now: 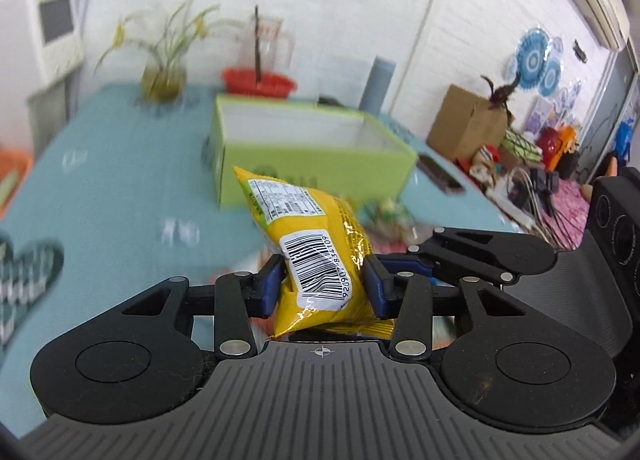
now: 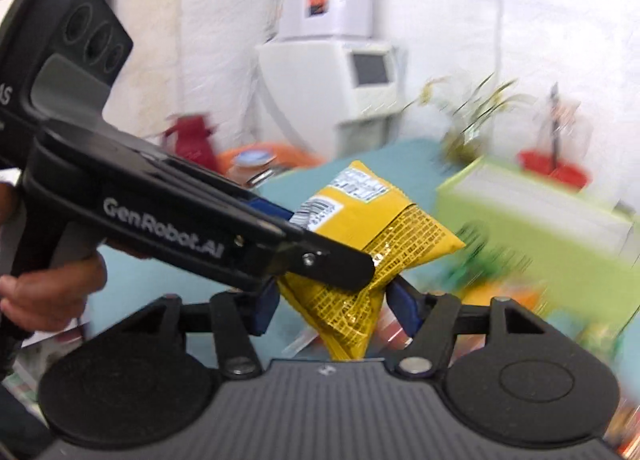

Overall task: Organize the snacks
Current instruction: 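Carry the yellow bag into the lime-green box and open the left tool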

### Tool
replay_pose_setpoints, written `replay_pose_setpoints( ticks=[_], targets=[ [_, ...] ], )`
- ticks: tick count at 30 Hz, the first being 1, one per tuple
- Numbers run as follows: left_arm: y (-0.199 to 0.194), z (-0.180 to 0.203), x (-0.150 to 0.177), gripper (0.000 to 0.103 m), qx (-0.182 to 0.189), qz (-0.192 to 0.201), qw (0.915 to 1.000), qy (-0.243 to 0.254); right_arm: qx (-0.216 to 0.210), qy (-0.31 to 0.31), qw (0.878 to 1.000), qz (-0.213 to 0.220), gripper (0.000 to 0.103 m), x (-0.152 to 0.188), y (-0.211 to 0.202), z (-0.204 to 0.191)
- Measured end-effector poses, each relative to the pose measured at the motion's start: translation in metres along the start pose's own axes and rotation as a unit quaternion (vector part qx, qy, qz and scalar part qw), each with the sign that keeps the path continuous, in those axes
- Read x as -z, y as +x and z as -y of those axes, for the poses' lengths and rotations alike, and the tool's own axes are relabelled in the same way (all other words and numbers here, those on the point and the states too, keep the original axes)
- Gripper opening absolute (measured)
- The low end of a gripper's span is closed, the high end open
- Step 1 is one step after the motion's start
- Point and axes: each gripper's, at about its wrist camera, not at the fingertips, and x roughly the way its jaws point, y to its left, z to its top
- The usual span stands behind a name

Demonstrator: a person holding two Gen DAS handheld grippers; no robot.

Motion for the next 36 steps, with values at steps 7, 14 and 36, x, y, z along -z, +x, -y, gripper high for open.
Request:
replay_pose_setpoints(
  ticks=[7, 14, 36],
  targets=[
    [0.108, -0.012, -0.116, 0.022, -0.003, -0.003, 0.9991, 0.041, 0.067, 0.026, 0.997, -0.013, 0.067, -0.066, 0.069, 0.109],
    [0.219, -0.047, -0.148, 0.025, -0.038, -0.042, 0.9966, 0.06, 0.067, 0.045, 0.993, -0.082, 0.066, -0.073, 0.153, 0.184],
    [0.031, 0.029, -0.013, 0.074, 0.018, 0.041, 0.9969, 0.064, 0.109, 0.058, 0.992, 0.001, 0.092, 0.031, -0.067, 0.051]
  ],
)
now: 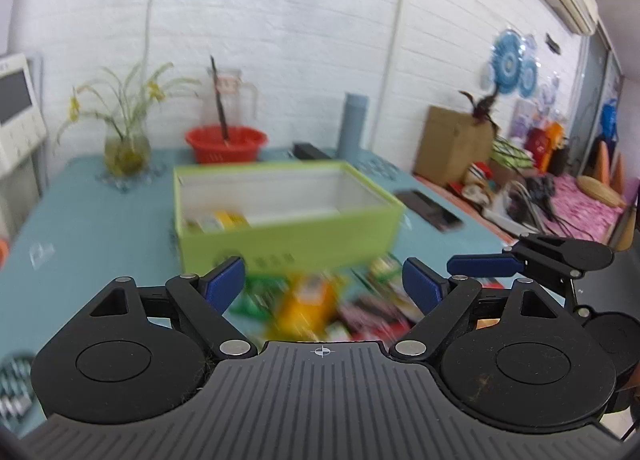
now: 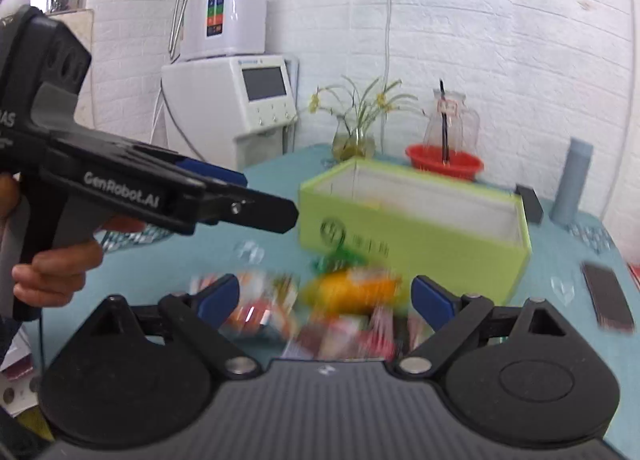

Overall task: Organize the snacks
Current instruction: 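Carry the yellow bag into the lime-green box and open the left tool, then grasp the yellow-red rice cracker packet with the left tool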

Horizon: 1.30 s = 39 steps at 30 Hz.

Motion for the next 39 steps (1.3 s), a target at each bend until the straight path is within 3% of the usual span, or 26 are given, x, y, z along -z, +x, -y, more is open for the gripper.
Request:
replay_pose_setpoints(
  ticks=[5, 9, 13, 17, 22, 24, 28, 32, 35, 36, 39],
  targets=[
    [-0.012, 0.025, 0.068, 0.074, 0.046, -0.064, 0.9955, -0.053, 0.02, 0.04, 0.998, -0.035, 0.093, 0.07, -0.04, -0.023],
    [-0.005, 0.042, 0.102, 0.071, 0.071, -0.113, 0.9884, -0.074, -0.005, 0.066, 0.996, -0.06, 0.093, 0.099, -0.042, -0.036],
    [0.006, 0.052, 0.106, 0.066, 0.078, -0.134, 0.986, -0.062, 0.02, 0.041, 0.995, -0.086, 0.093, 0.104, -0.028, -0.038],
    [0.015, 0.052, 0.108, 0.047, 0.09, -0.151, 0.9821, -0.068, 0.003, 0.029, 0.995, -0.095, 0.093, 0.107, -0.014, -0.038],
    [0.017, 0.039, 0.112, 0.037, 0.084, -0.166, 0.9784, -0.089, -0.035, 0.001, 0.996, -0.086, 0.092, 0.096, 0.006, -0.05],
    [0.012, 0.033, 0.114, 0.037, 0.078, -0.165, 0.9786, -0.096, -0.054, -0.015, 0.996, -0.075, 0.092, 0.091, 0.01, -0.057],
    [-0.002, 0.018, 0.113, 0.039, 0.049, -0.151, 0.9808, -0.114, -0.03, -0.038, 0.996, -0.072, 0.093, 0.088, 0.01, -0.064],
    [-0.014, 0.011, 0.113, 0.055, 0.043, -0.136, 0.9807, -0.134, -0.016, -0.006, 0.997, -0.074, 0.093, 0.097, -0.006, -0.059],
    [-0.007, 0.019, 0.115, 0.055, 0.055, -0.142, 0.9797, -0.13, -0.006, 0.02, 0.998, -0.067, 0.084, 0.101, -0.01, -0.055],
    [-0.004, 0.024, 0.115, 0.054, 0.054, -0.147, 0.9801, -0.122, -0.004, 0.029, 0.997, -0.07, 0.077, 0.102, -0.009, -0.053],
    [0.002, 0.037, 0.118, 0.05, 0.04, -0.154, 0.9827, -0.095, 0.002, 0.031, 0.997, -0.069, 0.073, 0.106, -0.008, -0.051]
  ],
)
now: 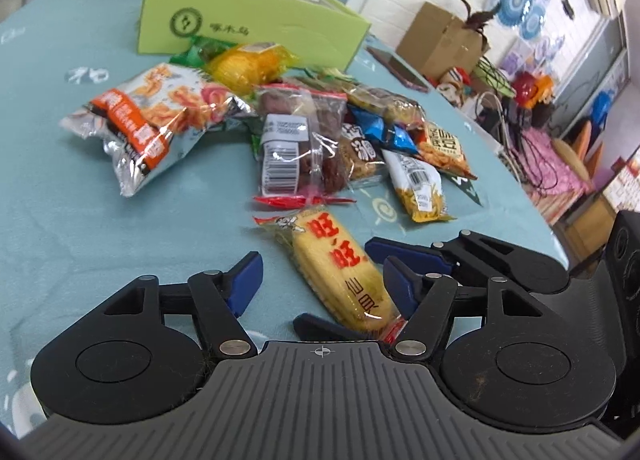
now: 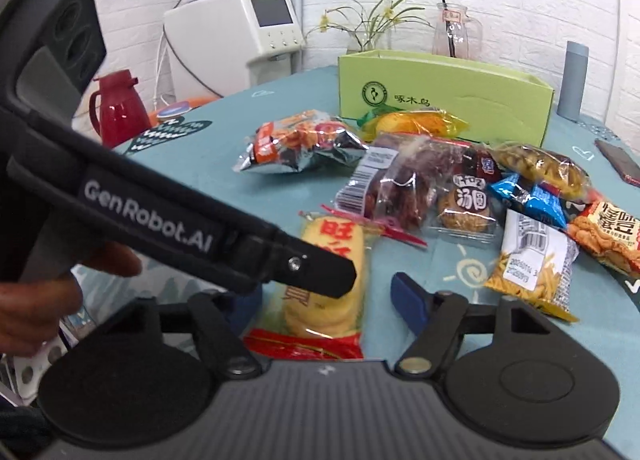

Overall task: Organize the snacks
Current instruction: 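Grasp the yellow-red rice cracker packet with the left tool, then lower the rice cracker packet into the green box and release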

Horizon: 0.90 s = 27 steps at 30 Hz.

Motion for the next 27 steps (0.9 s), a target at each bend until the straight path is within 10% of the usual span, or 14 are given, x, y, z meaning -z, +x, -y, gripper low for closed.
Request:
replay_pose_setpoints(
  ticks=[4, 11, 27],
  targets=[
    [0.004, 0.003, 0.002, 0.022, 0.022, -0.008, 0.9997, 0.002, -0.001, -0.007, 1.0, 0.01, 0.049, 0.007, -0.006, -0.001],
    [-0.013, 0.017, -0.018, 0.001, 0.029, 0.019, 0.9994, 0.001, -0.017, 0.015, 1.0, 0.014, 0.051, -0.012, -0.019, 0.013],
    [0.031, -0.005, -0.219, 0.002, -0.007, 0.121, 0.9917, 0.042, 0.015, -0.056, 0.995, 0.077, 0.053, -0.198, 0.076, 0.093]
  ],
)
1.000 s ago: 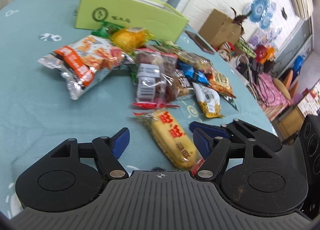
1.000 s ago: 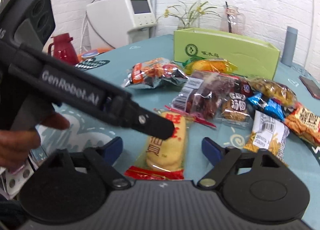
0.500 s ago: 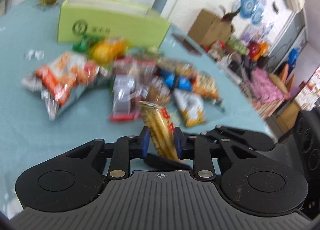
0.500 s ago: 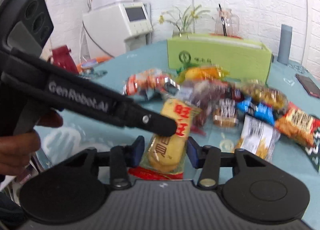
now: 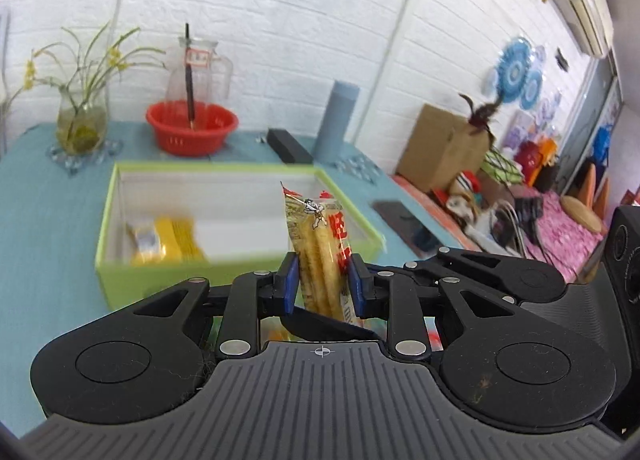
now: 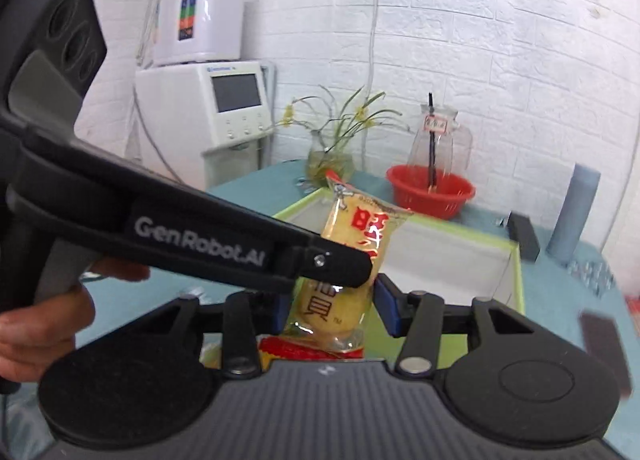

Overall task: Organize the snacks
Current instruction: 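Lower the rice cracker packet into the green box and release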

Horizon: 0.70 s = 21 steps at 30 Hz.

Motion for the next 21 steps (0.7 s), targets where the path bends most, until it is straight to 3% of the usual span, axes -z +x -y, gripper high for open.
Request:
replay_pose_setpoints(
  ticks=[5, 8, 10, 11, 13, 15, 21],
  targets=[
    [0.065, -0.039, -0.055, 0.002, -0.015, -0.015, 0.9997, -0.008, -0.003, -0.004, 1.0, -0.03, 0.053, -0.034, 0.069, 0.035],
    [0.093, -0.057, -0.06, 0.006, -0.028, -0.028, 0.9991, -0.013, -0.016, 0.014, 0.999, -0.046, 0.059, -0.036, 0.101, 0.049],
    [0.103, -0.068, -0.057, 0.039, -0.043, -0.03, 0.9985, -0.014, -0.008, 0.023, 0.998, -0.05, 0.082, -0.033, 0.114, 0.054],
    [0.101, -0.071, -0.054, 0.056, -0.048, -0.024, 0.9985, -0.014, 0.003, 0.023, 0.999, -0.044, 0.089, -0.029, 0.114, 0.054],
    [0.09, -0.074, -0.049, 0.068, -0.056, -0.009, 0.9983, -0.012, -0.006, 0.038, 0.999, -0.025, 0.094, -0.024, 0.106, 0.059],
    [0.076, -0.074, -0.044, 0.068, -0.064, 0.002, 0.9979, -0.007, -0.013, 0.057, 0.998, -0.016, 0.094, -0.024, 0.09, 0.065],
    [0.017, -0.054, -0.023, 0.077, -0.048, 0.032, 0.9983, -0.007, 0.047, 0.072, 0.996, 0.002, 0.094, -0.022, 0.021, 0.061]
  ],
)
